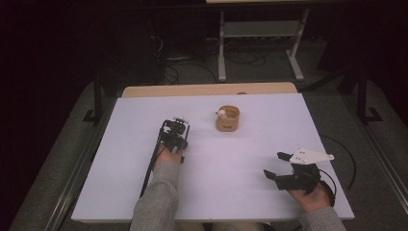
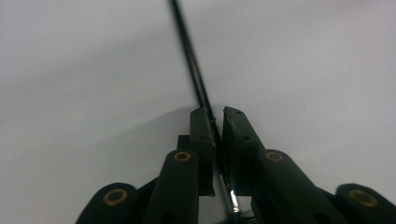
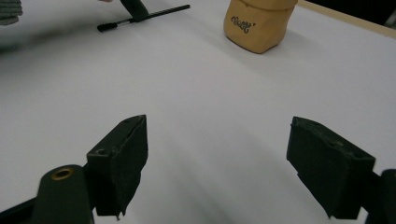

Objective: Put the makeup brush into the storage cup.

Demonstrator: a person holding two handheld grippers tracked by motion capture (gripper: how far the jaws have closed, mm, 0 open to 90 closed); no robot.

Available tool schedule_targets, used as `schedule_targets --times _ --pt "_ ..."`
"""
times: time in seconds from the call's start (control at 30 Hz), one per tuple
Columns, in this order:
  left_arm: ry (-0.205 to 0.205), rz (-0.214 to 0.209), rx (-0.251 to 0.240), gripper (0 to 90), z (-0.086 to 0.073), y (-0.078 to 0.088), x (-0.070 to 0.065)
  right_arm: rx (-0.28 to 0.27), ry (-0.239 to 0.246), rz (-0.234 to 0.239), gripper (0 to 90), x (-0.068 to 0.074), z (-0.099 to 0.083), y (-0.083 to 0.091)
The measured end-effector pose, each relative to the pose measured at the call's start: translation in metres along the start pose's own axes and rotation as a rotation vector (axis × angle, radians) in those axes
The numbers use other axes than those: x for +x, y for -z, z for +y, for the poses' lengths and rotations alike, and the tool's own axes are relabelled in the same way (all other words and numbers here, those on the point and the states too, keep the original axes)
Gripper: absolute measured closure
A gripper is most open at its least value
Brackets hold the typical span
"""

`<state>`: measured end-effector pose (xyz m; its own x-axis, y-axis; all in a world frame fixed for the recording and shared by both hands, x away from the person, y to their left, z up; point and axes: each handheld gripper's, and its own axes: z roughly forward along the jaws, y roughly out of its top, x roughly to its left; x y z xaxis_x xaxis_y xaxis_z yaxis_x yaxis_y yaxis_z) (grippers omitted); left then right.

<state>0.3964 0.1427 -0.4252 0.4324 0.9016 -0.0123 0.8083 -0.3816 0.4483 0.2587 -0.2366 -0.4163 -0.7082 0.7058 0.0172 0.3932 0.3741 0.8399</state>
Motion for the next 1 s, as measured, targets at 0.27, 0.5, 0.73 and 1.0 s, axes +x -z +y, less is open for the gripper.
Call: schedule_targets --times 0.27,0.5,0.73,1.0 --pt "-0.001 -0.054 -0.001 85.6 0.000 0.000 0.007 0.006 -0.005 -0.007 20.3 0.000 0.000 -0.003" --pt "-0.059 -0.103 -0.020 85.6 -0.004 0.001 0.015 0.019 -0.009 -0.014 19.5 0.004 0.000 -0.007" --pt "-0.083 -0.139 -0.063 85.6 -0.015 0.007 0.024 0.057 0.023 0.009 19.5 0.013 0.003 -0.018" --pt "-0.093 -0.171 -0.090 85.6 -0.028 0.020 0.040 0.075 0.040 0.036 19.4 0.016 0.007 -0.024"
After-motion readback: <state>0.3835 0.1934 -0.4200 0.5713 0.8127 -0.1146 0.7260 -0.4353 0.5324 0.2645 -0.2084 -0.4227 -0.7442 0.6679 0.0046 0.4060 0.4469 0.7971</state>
